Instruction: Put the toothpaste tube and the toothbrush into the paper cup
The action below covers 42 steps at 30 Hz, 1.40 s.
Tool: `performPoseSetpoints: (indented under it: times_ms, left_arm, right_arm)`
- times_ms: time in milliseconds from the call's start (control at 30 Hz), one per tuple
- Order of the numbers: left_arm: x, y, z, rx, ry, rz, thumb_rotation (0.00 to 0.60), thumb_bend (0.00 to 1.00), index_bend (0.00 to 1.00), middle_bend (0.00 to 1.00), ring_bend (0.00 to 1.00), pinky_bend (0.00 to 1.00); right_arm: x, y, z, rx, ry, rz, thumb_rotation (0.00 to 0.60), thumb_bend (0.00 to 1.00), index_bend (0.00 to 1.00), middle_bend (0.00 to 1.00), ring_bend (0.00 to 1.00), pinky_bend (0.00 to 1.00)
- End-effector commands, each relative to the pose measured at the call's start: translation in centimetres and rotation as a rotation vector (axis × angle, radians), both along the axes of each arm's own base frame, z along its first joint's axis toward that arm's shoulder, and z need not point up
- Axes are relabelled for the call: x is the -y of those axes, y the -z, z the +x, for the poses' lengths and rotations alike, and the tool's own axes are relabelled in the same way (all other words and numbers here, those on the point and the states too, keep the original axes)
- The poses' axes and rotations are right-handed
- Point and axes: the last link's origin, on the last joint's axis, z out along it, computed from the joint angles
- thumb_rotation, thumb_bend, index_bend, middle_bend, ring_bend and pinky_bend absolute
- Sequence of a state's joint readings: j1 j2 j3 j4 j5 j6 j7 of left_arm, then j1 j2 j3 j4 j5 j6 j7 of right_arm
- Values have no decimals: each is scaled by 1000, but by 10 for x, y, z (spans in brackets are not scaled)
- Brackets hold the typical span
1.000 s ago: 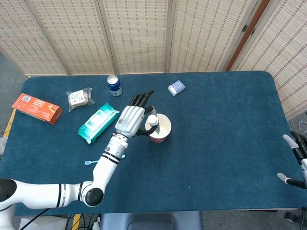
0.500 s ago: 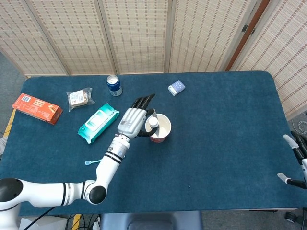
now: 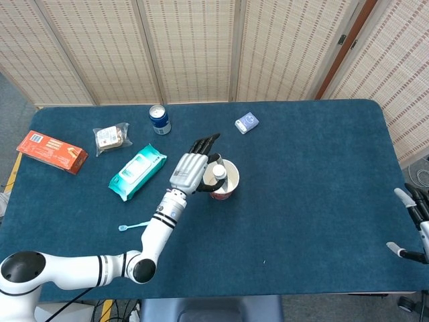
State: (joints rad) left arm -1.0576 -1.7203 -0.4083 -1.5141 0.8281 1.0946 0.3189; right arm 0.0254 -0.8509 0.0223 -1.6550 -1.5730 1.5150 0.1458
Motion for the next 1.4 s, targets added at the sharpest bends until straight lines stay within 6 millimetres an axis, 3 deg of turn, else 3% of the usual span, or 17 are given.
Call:
performPoseSetpoints:
  times_ms: [33,767,1400]
  left_arm:
    - [0,4,-1,17,-3,-6,600,402,677,0,0,0]
    - [-9,35,-15,62,-55,-56,600,402,683,0,0,0]
    - [-14,45,-31,40,-75,-69,600,402,649,0,0,0]
  right_arm:
    - [0,0,0,0,0,1,600,0,68,0,0,47]
    - [2,3,-1,-6,6,14,600,0,68,0,0,47]
    - [2,4,-1,-8,5,17,600,0,68,0,0,47]
